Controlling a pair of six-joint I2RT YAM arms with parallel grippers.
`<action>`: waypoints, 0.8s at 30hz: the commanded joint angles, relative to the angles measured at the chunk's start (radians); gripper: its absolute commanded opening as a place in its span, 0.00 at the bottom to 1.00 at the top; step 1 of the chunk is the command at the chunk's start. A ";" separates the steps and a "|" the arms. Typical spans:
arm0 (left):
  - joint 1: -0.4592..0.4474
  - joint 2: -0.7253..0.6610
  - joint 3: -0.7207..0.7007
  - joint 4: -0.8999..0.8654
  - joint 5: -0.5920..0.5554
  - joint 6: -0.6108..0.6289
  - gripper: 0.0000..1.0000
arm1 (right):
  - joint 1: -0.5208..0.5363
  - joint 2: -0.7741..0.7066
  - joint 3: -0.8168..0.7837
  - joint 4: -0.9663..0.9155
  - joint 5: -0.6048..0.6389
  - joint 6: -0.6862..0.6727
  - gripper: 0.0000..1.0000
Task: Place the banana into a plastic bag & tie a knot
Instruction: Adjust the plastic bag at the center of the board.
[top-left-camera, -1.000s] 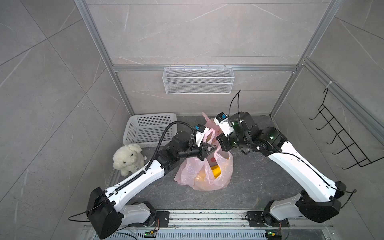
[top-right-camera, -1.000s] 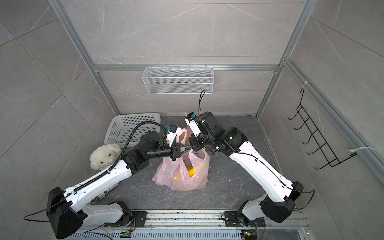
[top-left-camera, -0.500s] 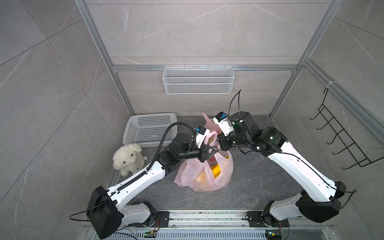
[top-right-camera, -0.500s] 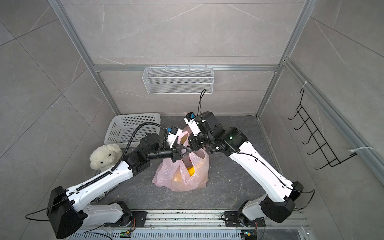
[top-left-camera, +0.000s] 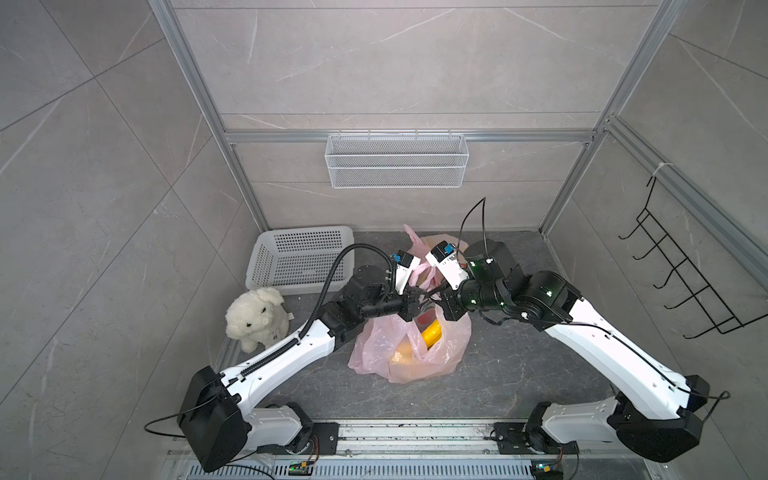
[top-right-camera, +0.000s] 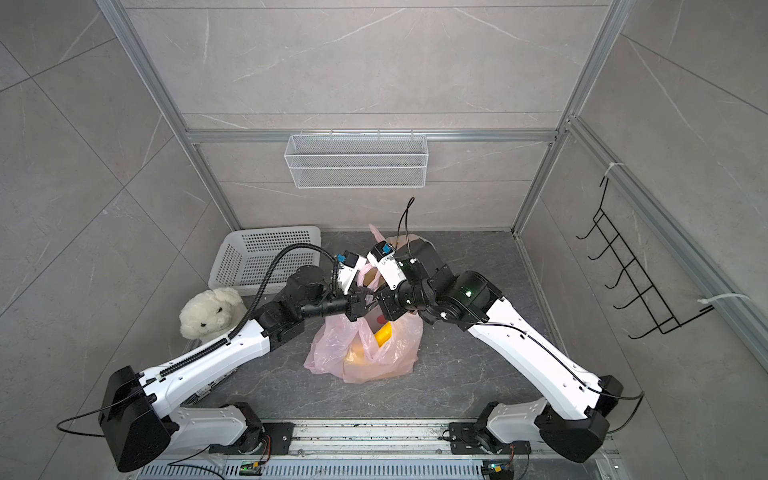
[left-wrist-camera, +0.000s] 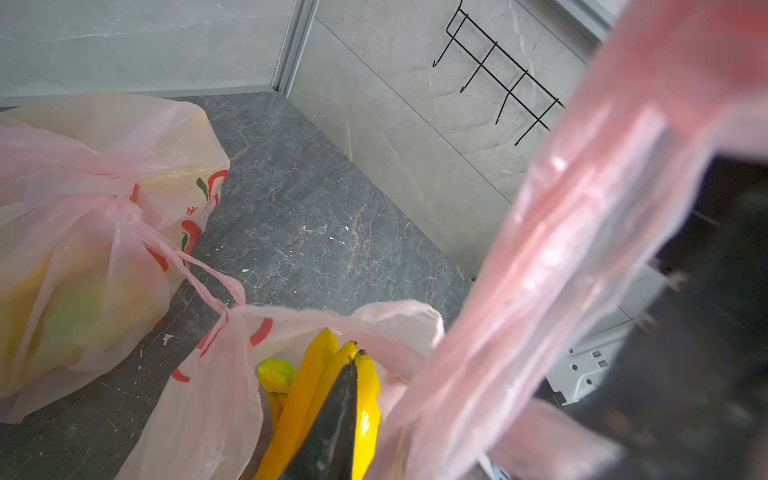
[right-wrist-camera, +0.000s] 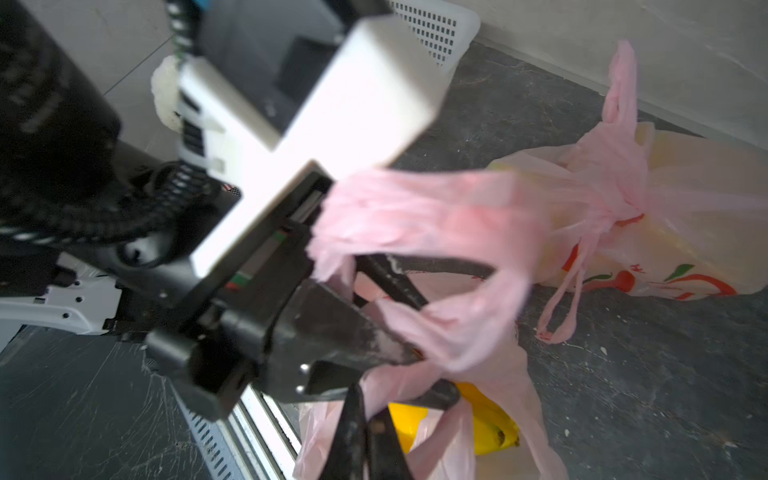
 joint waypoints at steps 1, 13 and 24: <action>-0.006 0.021 0.048 0.041 0.063 0.003 0.28 | 0.022 -0.018 0.005 0.036 -0.046 -0.016 0.00; -0.016 0.022 0.042 0.038 0.144 0.049 0.29 | 0.024 -0.006 0.065 0.031 -0.047 -0.036 0.00; -0.030 0.037 0.063 0.031 0.200 0.065 0.27 | 0.024 0.026 0.085 0.028 -0.120 -0.045 0.00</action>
